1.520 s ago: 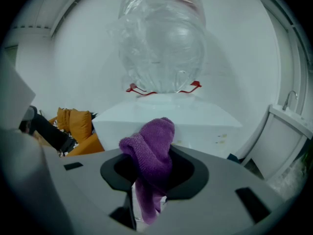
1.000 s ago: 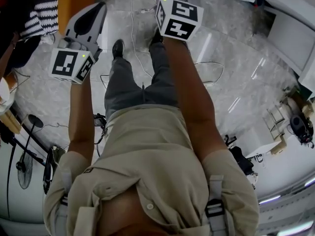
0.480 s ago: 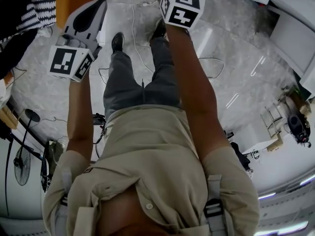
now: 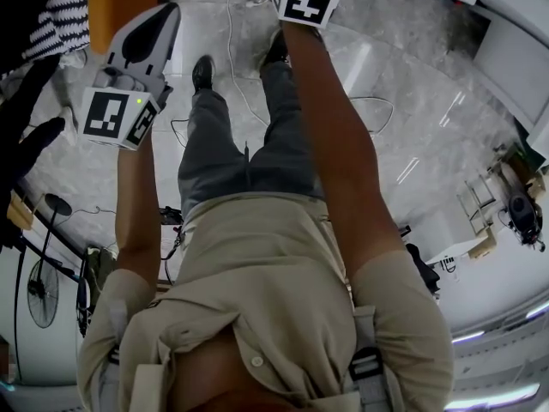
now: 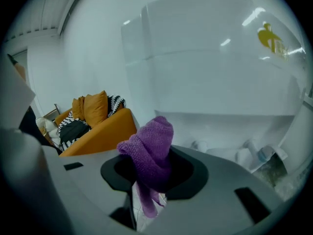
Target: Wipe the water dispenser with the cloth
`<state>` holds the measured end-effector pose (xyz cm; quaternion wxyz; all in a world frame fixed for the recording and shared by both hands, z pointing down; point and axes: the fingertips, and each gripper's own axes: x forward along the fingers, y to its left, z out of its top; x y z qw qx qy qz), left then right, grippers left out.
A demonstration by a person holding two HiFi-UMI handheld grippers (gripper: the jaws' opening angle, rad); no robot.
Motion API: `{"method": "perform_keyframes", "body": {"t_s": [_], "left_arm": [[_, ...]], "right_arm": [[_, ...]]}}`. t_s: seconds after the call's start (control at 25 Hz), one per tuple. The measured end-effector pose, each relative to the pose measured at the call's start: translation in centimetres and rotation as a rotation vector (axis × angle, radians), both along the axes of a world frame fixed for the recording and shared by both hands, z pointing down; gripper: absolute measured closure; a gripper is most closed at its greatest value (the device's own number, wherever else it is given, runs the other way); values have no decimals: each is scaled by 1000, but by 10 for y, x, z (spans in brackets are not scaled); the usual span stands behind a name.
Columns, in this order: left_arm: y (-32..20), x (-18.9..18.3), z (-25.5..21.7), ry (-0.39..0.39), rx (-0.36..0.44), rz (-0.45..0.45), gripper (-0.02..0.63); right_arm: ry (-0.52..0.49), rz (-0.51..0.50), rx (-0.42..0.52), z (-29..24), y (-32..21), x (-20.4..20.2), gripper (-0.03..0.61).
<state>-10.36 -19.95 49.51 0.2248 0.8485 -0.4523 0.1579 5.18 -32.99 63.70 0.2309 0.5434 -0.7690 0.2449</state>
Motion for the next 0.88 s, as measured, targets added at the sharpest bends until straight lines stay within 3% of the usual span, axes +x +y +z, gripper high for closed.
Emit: {"method": "perform_keyframes", "body": {"t_s": [0.48,0.76,0.88], "left_arm": [[1,16,37,-13,-24,36,598],[-8,25,42,-27,18,44,598],[-13,24,51,-37,30,44,598]], "right_arm": [[53,-66,-28,74,1,2,445],[75,-103,-20,109,2,10,440],[136,-137,-16,139,8,24,439]]}}
